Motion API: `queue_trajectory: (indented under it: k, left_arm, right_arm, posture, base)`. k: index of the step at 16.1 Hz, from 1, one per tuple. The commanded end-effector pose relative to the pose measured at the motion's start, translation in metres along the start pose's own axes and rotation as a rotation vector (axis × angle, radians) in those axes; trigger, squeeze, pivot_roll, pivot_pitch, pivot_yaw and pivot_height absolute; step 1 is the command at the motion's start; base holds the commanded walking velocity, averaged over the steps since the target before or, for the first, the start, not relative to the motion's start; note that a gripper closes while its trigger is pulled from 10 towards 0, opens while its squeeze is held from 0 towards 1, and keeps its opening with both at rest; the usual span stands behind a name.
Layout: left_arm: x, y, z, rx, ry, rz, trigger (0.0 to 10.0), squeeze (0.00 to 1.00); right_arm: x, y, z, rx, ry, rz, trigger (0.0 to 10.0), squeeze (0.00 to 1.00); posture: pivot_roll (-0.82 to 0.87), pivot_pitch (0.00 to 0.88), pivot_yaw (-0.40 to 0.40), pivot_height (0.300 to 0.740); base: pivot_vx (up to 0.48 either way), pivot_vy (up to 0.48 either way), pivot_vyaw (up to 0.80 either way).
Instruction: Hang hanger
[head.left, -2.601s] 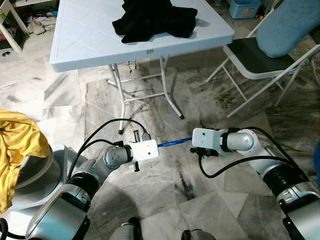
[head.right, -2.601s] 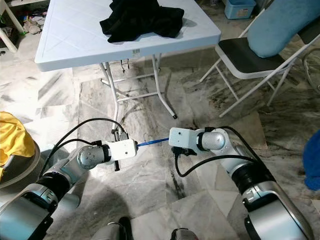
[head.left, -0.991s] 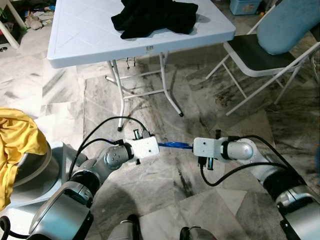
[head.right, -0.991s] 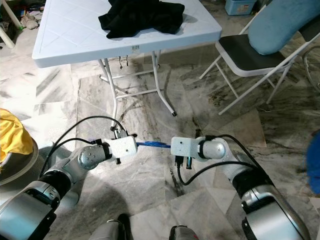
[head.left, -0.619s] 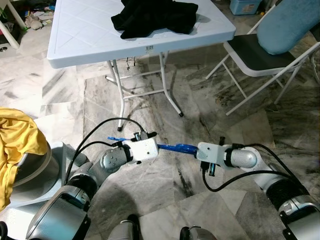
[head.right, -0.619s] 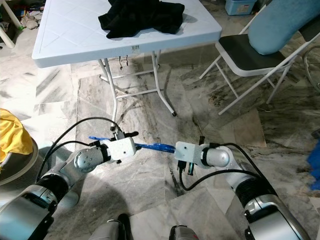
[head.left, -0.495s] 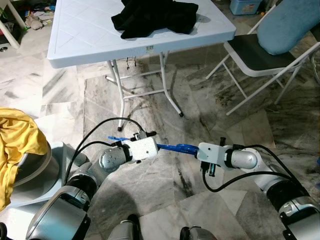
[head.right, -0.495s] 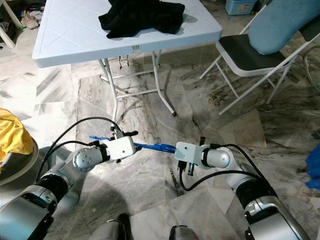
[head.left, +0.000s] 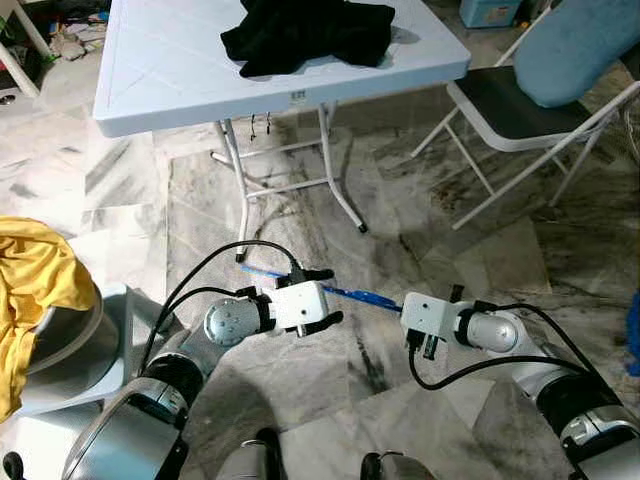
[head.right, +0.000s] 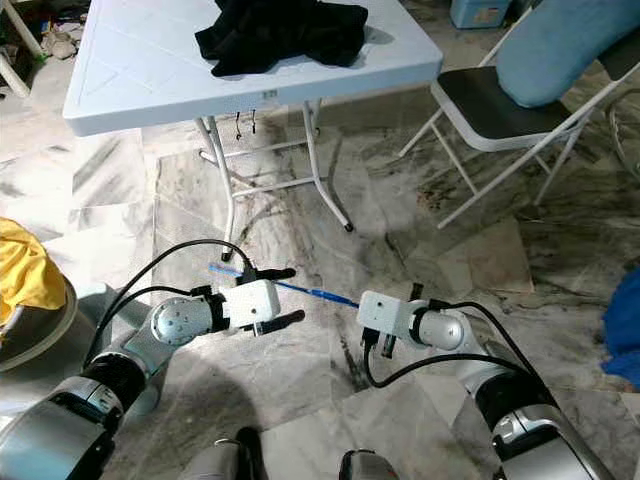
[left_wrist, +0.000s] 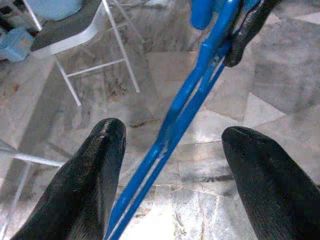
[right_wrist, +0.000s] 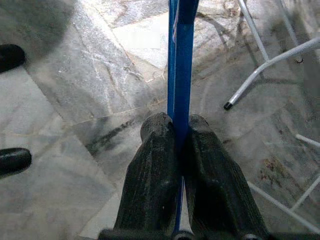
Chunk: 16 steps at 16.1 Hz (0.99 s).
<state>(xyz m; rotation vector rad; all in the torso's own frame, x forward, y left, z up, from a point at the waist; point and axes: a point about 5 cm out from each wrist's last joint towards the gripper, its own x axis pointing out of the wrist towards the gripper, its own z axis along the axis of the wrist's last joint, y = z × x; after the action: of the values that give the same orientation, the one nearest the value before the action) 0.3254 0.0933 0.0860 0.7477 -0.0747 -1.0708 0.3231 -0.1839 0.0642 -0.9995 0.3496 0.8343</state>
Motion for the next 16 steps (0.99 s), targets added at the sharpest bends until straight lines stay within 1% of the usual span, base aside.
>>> queue_trajectory:
  k: [1,2,4,5,6,7,8,9,10,11,12,13,14,15,16]
  left_arm:
    - [-0.003,-0.001,-0.004,-0.025,0.009,0.009,10.0,1.0]
    - [-0.004,0.0,-0.004,-0.037,0.006,0.028,10.0,1.0]
    - [-0.011,0.003,-0.008,-0.081,-0.012,0.149,10.0,1.0]
    - [-0.014,0.001,-0.009,-0.103,-0.025,0.184,10.0,1.0]
    - [-0.019,-0.001,-0.013,-0.132,-0.034,0.244,10.0,1.0]
    - [-0.022,-0.002,-0.014,-0.138,-0.038,0.288,10.0,1.0]
    - [-0.03,-0.002,-0.018,-0.197,-0.05,0.424,10.0,1.0]
    - [-0.032,-0.001,-0.02,-0.286,-0.059,0.521,10.0,1.0]
    - [-0.032,-0.001,-0.019,-0.38,-0.083,0.58,10.0,1.0]
    - [-0.031,0.001,-0.019,-0.458,-0.09,0.638,10.0,1.0]
    - [-0.03,-0.001,-0.019,-0.522,-0.093,0.674,10.0,1.0]
    - [-0.028,-0.005,-0.022,-0.567,-0.075,0.685,10.0,0.99]
    - [-0.028,-0.009,-0.024,-0.585,-0.056,0.692,10.0,0.69]
    - [-0.028,-0.012,-0.026,-0.603,-0.037,0.704,10.0,0.0]
    - [-0.027,-0.017,-0.029,-0.652,-0.017,0.718,10.0,0.0]
  right_arm:
    - [-0.001,0.001,-0.003,0.013,0.014,-0.016,0.0,0.0]
    - [-0.001,0.001,-0.005,0.017,0.022,-0.022,0.0,0.0]
    - [-0.004,0.005,-0.015,0.074,0.052,-0.056,0.0,0.0]
    - [-0.006,0.007,-0.019,0.102,0.06,-0.068,0.0,0.0]
    - [-0.008,0.012,-0.024,0.147,0.072,-0.086,0.0,0.0]
    - [-0.009,0.015,-0.027,0.168,0.079,-0.094,0.0,0.0]
    - [-0.012,0.022,-0.036,0.247,0.101,-0.128,0.0,0.0]
    - [-0.013,0.026,-0.04,0.328,0.119,-0.157,0.0,0.0]
    - [-0.013,0.029,-0.042,0.399,0.123,-0.184,3.1,0.0]
    - [-0.012,0.031,-0.039,0.522,0.093,-0.236,10.0,0.0]
    - [-0.011,0.034,-0.034,0.645,0.059,-0.293,10.0,0.0]
    - [-0.011,0.034,-0.031,0.746,0.035,-0.378,10.0,0.0]
    - [-0.013,0.034,-0.03,0.808,0.027,-0.443,10.0,0.0]
    - [-0.013,0.037,-0.025,0.906,0.0,-0.509,10.0,0.0]
    - [-0.017,0.045,-0.023,1.05,0.007,-0.641,10.0,0.0]
  posture:
    - [-0.07,0.212,0.046,0.74]
    - [-0.07,0.212,0.046,0.74]
    - [-0.08,0.209,0.042,0.74]
    - [-0.08,0.211,0.04,0.74]
    - [-0.07,0.21,0.033,0.74]
    - [-0.07,0.21,0.032,0.74]
    - [-0.07,0.209,0.03,0.74]
    - [-0.07,0.21,0.027,0.74]
    - [-0.06,0.21,0.025,0.74]
    - [-0.06,0.21,0.024,0.74]
    - [-0.07,0.207,0.026,0.74]
    - [-0.07,0.205,0.027,0.74]
    - [-0.08,0.202,0.031,0.74]
    - [-0.09,0.199,0.035,0.74]
    - [-0.1,0.194,0.043,0.74]
  base:
    - [0.0,0.0,0.0]
    - [0.0,0.0,0.0]
    - [0.0,0.0,0.0]
    - [0.0,0.0,0.0]
    - [0.0,0.0,0.0]
    - [0.0,0.0,0.0]
    - [0.0,0.0,0.0]
    - [0.0,0.0,0.0]
    - [0.0,0.0,0.0]
    - [0.0,0.0,0.0]
    - [0.0,0.0,0.0]
    - [0.0,0.0,0.0]
    - [0.0,0.0,0.0]
    - [0.0,0.0,0.0]
    - [0.0,0.0,0.0]
